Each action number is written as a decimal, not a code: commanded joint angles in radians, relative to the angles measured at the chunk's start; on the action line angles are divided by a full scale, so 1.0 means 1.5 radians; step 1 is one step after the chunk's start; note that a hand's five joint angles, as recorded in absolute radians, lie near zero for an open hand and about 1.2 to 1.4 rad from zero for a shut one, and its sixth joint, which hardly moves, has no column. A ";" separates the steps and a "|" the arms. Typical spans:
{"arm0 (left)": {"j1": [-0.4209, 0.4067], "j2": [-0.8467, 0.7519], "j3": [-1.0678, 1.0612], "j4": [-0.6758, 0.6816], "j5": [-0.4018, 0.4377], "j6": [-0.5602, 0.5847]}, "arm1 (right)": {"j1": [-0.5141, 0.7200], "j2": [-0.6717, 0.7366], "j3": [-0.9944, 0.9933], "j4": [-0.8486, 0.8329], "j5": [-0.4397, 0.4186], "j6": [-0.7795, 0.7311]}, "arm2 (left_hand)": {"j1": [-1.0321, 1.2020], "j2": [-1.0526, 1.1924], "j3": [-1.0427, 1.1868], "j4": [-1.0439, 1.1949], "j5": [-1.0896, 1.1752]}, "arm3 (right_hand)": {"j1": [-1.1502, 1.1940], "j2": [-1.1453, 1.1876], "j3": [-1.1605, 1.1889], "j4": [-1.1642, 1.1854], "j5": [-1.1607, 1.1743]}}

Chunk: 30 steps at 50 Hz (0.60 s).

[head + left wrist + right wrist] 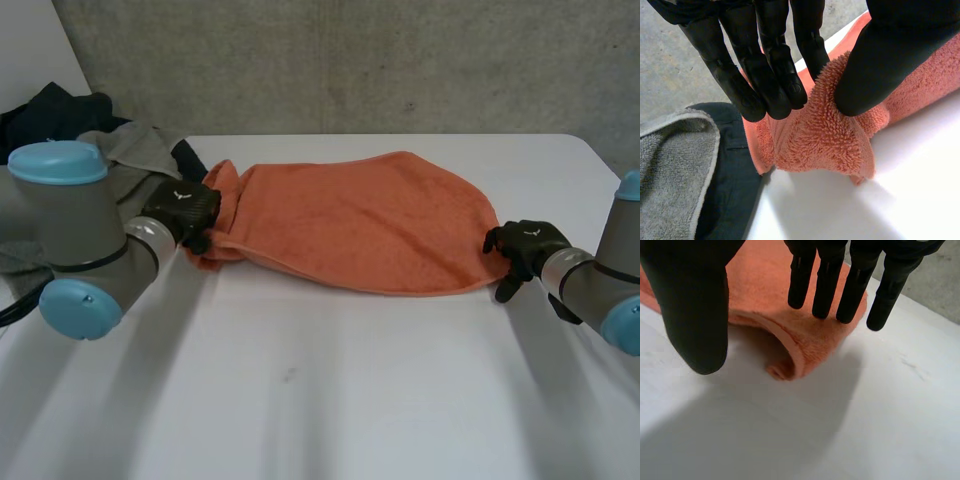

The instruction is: Fold the laundry.

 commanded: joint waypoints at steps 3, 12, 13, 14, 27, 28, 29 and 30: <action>0.003 -0.016 0.012 -0.026 0.002 -0.015 | -0.014 0.026 -0.012 -0.137 0.011 -0.041 | 0.162 0.133 0.139 0.133 0.162 | 0.579 0.579 0.580 0.580 0.577; 0.008 -0.030 0.001 -0.036 0.000 -0.011 | -0.012 -0.061 0.071 -0.220 0.012 0.046 | -0.184 -0.213 -0.206 -0.213 -0.184 | 0.579 0.579 0.580 0.580 0.577; 0.009 -0.033 0.002 -0.041 0.000 -0.011 | -0.012 -0.064 0.071 -0.219 0.010 0.046 | -0.237 -0.265 -0.259 -0.266 -0.237 | 0.579 0.579 0.580 0.580 0.577; 0.009 -0.034 0.001 -0.041 0.000 -0.010 | -0.014 -0.065 0.070 -0.217 0.007 0.045 | -0.251 -0.279 -0.273 -0.280 -0.251 | 0.579 0.579 0.580 0.580 0.577; -0.016 -0.043 -0.018 -0.041 0.000 0.011 | -0.027 -0.042 0.018 -0.100 0.002 -0.010 | -0.400 -0.428 -0.422 -0.429 -0.400 | 0.579 0.579 0.580 0.580 0.577; -0.019 -0.045 -0.017 -0.040 -0.002 0.016 | -0.028 -0.042 0.013 -0.091 0.002 -0.008 | -0.400 -0.428 -0.422 -0.429 -0.400 | 0.579 0.579 0.580 0.580 0.577; -0.022 -0.048 -0.017 -0.039 -0.005 0.022 | -0.029 -0.043 0.011 -0.087 0.004 -0.007 | -0.400 -0.428 -0.422 -0.429 -0.400 | 0.579 0.579 0.580 0.580 0.577; -0.024 -0.052 -0.014 -0.034 -0.013 0.032 | -0.032 -0.045 0.009 -0.078 0.005 -0.001 | -0.398 -0.426 -0.420 -0.427 -0.398 | 0.579 0.579 0.580 0.580 0.577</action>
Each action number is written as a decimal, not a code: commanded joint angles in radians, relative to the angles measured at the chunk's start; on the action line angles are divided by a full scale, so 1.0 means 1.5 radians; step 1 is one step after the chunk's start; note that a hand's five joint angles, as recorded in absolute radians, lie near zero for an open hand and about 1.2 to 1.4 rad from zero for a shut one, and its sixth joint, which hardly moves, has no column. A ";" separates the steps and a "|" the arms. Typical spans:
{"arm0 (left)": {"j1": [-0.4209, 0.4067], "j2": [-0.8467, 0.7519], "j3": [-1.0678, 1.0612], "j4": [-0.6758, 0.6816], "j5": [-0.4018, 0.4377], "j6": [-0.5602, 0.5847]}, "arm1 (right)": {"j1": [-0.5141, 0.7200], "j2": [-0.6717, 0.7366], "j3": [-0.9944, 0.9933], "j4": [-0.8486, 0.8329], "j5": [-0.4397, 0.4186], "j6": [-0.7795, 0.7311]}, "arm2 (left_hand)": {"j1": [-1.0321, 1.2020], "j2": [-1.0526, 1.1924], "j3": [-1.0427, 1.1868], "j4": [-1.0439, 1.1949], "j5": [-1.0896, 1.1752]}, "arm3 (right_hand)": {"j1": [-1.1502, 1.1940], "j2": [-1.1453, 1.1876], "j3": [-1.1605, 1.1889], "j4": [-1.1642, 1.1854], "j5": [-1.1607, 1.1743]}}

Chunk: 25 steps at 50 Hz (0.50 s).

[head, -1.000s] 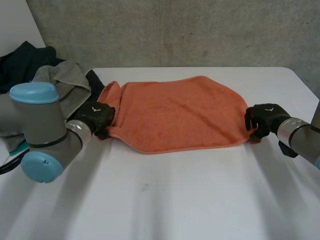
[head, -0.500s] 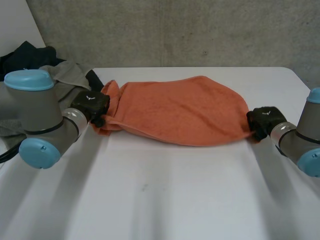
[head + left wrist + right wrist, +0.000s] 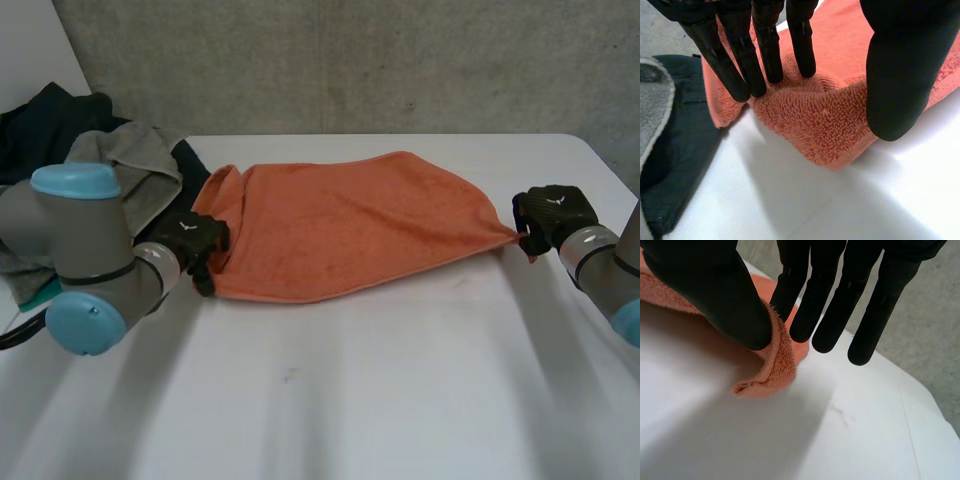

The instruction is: Fold the laundry.

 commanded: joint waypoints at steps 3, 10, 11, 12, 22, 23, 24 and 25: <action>-0.025 -0.025 0.011 0.021 -0.030 0.048 | -0.007 -0.003 -0.027 0.053 0.006 0.016 | 0.026 0.027 0.018 0.031 0.035 | 0.172 0.149 0.141 0.135 0.157; -0.065 -0.067 0.053 0.044 -0.097 0.101 | -0.014 -0.024 -0.041 0.077 0.015 0.055 | 0.107 0.109 0.100 0.113 0.117 | 0.172 0.149 0.141 0.135 0.157; -0.070 -0.071 0.056 0.045 -0.109 0.110 | -0.014 -0.025 -0.044 0.078 0.019 0.057 | 0.139 0.141 0.131 0.145 0.148 | 0.172 0.149 0.141 0.135 0.157; -0.071 -0.073 0.059 0.046 -0.116 0.116 | -0.016 -0.026 -0.047 0.079 0.022 0.059 | 0.162 0.164 0.155 0.168 0.172 | 0.172 0.149 0.141 0.135 0.157; -0.064 0.073 0.009 0.060 -0.142 0.159 | -0.033 -0.108 -0.047 0.175 0.026 0.022 | 0.583 0.585 0.575 0.589 0.593 | 0.172 0.149 0.141 0.135 0.157; -0.063 0.105 0.000 0.061 -0.129 0.154 | -0.037 -0.126 -0.046 0.185 0.022 0.012 | 0.583 0.585 0.575 0.589 0.593 | 0.172 0.149 0.141 0.135 0.157; -0.062 0.135 -0.006 0.060 -0.116 0.148 | -0.042 -0.144 -0.045 0.195 0.018 0.003 | 0.583 0.585 0.575 0.589 0.593 | 0.172 0.149 0.141 0.135 0.157; -0.062 0.166 -0.010 0.059 -0.106 0.142 | -0.047 -0.163 -0.046 0.204 0.014 -0.007 | 0.583 0.585 0.575 0.589 0.593 | 0.172 0.149 0.141 0.135 0.157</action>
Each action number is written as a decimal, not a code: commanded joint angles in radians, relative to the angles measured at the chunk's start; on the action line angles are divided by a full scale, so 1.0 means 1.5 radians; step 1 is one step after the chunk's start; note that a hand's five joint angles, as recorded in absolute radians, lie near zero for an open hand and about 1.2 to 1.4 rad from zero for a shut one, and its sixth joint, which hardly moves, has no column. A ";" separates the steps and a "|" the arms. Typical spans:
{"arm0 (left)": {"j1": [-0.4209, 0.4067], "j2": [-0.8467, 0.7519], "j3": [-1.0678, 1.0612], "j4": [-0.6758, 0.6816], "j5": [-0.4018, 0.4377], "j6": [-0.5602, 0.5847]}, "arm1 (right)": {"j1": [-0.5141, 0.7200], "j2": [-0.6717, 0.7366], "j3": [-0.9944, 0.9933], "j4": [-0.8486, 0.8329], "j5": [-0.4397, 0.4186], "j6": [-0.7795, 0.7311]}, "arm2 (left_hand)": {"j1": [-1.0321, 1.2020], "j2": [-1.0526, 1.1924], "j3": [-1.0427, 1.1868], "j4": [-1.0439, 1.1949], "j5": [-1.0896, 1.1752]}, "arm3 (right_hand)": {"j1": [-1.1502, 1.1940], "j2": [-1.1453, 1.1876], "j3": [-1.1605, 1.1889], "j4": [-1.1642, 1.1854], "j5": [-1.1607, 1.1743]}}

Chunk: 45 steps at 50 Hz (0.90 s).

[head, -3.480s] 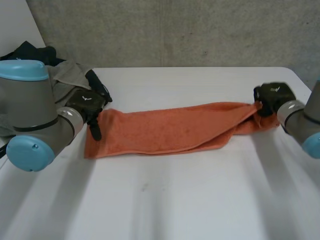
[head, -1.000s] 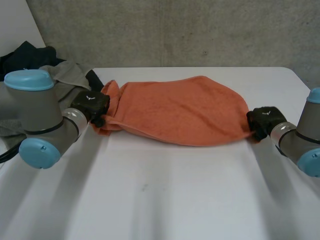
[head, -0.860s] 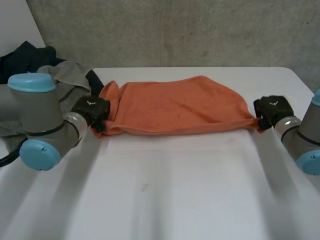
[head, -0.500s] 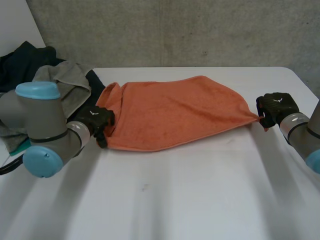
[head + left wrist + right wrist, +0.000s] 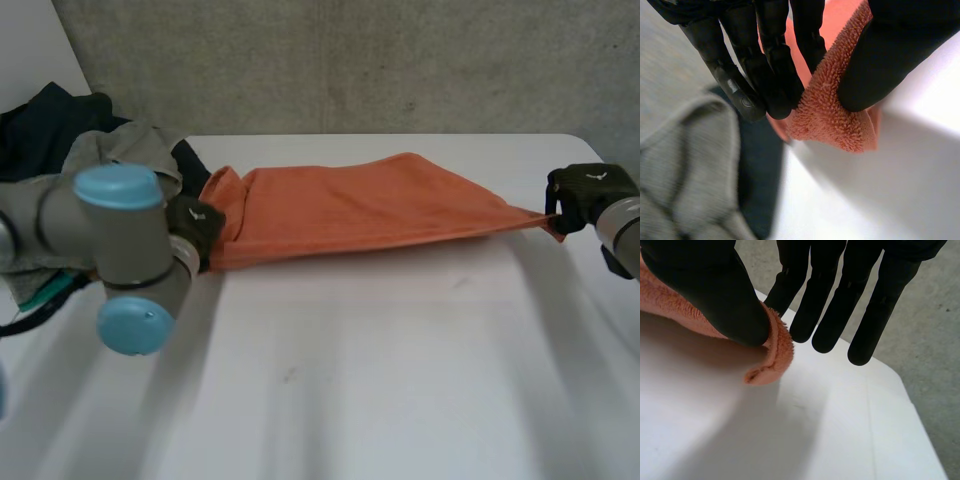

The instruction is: Fold the laundry.

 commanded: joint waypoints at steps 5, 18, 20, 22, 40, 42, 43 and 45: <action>0.006 0.364 -0.035 -0.011 0.096 -0.075 | -0.054 -0.217 -0.024 0.106 -0.051 -0.106 | 0.166 0.135 0.141 0.135 0.161 | 0.172 0.149 0.141 0.135 0.157; 0.021 0.260 0.128 -0.223 0.133 -0.088 | -0.078 -0.231 -0.126 0.304 -0.100 -0.149 | 0.166 0.135 0.141 0.135 0.161 | 0.172 0.149 0.141 0.135 0.157; 0.020 0.191 0.164 -0.249 0.131 -0.087 | -0.059 -0.193 -0.130 0.307 -0.101 -0.173 | 0.166 0.135 0.141 0.135 0.161 | 0.172 0.149 0.141 0.135 0.157; 0.018 0.121 0.212 -0.266 0.132 -0.084 | -0.039 -0.143 -0.143 0.301 -0.090 -0.193 | 0.166 0.135 0.141 0.135 0.161 | 0.172 0.149 0.141 0.135 0.157; 0.011 0.037 0.617 -0.007 0.128 -0.130 | -0.032 -0.060 -0.345 -0.189 0.106 0.099 | 0.166 0.135 0.141 0.135 0.161 | 0.172 0.149 0.141 0.135 0.157; 0.011 0.072 0.559 0.032 0.131 -0.152 | -0.043 -0.084 -0.327 -0.222 0.103 0.120 | 0.166 0.135 0.141 0.135 0.161 | 0.172 0.149 0.141 0.135 0.157; 0.011 0.083 0.535 0.039 0.134 -0.157 | -0.047 -0.089 -0.320 -0.222 0.100 0.120 | 0.166 0.135 0.141 0.135 0.161 | 0.172 0.149 0.141 0.135 0.157; 0.014 0.114 0.459 0.059 0.145 -0.167 | -0.052 -0.101 -0.300 -0.205 0.083 0.118 | 0.166 0.135 0.141 0.135 0.161 | 0.172 0.149 0.141 0.135 0.157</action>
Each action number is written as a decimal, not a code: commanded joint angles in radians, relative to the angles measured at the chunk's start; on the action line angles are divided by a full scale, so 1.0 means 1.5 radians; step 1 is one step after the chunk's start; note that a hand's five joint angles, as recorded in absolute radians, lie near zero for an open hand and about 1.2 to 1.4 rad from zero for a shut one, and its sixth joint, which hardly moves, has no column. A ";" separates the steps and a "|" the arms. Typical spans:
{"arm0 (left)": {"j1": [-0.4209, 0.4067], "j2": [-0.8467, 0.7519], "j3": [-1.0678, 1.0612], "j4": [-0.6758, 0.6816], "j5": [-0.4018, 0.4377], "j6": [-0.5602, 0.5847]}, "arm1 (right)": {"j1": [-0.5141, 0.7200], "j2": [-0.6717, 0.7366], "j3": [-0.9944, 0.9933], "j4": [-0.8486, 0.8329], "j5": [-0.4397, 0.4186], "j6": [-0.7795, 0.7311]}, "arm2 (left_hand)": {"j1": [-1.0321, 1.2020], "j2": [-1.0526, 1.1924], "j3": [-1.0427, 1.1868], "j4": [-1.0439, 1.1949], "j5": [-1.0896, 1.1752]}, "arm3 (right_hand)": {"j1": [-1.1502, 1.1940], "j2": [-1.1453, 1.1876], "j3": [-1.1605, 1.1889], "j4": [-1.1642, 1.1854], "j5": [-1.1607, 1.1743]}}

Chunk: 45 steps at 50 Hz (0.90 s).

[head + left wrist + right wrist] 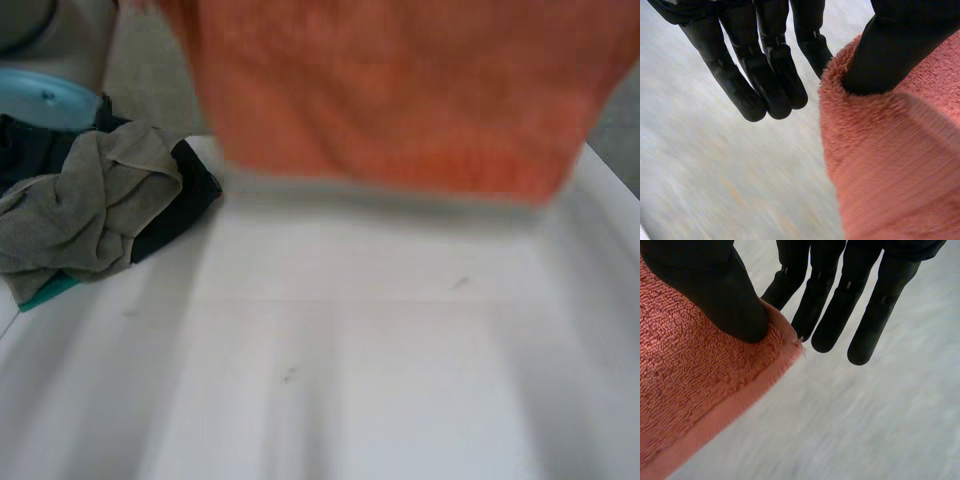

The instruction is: Fold the laundry.

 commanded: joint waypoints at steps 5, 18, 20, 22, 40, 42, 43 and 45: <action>0.015 0.138 -0.320 0.124 0.032 -0.060 | -0.028 -0.080 0.126 -0.012 -0.071 0.056 | 0.166 0.133 0.139 0.133 0.161 | 0.172 0.149 0.138 0.133 0.145; 0.026 0.061 -0.613 0.101 0.088 -0.044 | -0.047 -0.068 0.423 0.031 -0.205 -0.040 | 0.166 0.133 0.139 0.133 0.161 | 0.172 0.149 0.138 0.133 0.145; 0.029 0.037 -0.622 0.092 0.087 -0.034 | -0.049 -0.050 0.448 0.032 -0.209 -0.065 | 0.166 0.133 0.139 0.133 0.161 | 0.172 0.149 0.138 0.133 0.145; 0.035 0.000 -0.626 0.077 0.082 -0.014 | -0.053 -0.019 0.472 0.034 -0.212 -0.103 | 0.164 0.131 0.137 0.131 0.159 | 0.172 0.149 0.138 0.133 0.145; 0.004 -0.054 -0.622 0.024 0.024 0.064 | -0.070 0.000 0.500 0.059 -0.209 -0.144 | -0.349 -0.381 -0.376 -0.381 -0.354 | 0.172 0.149 0.138 0.133 0.145; -0.001 -0.055 -0.627 0.021 0.023 0.062 | -0.072 0.000 0.498 0.058 -0.205 -0.139 | -0.353 -0.385 -0.380 -0.385 -0.358 | 0.172 0.149 0.138 0.133 0.145; -0.003 -0.055 -0.630 0.021 0.022 0.062 | -0.072 0.000 0.498 0.059 -0.203 -0.136 | -0.357 -0.389 -0.384 -0.389 -0.362 | 0.172 0.149 0.138 0.133 0.145; -0.008 -0.055 -0.642 0.021 0.019 0.065 | -0.073 0.002 0.497 0.058 -0.196 -0.131 | -0.384 -0.417 -0.411 -0.417 -0.389 | 0.172 0.149 0.138 0.133 0.145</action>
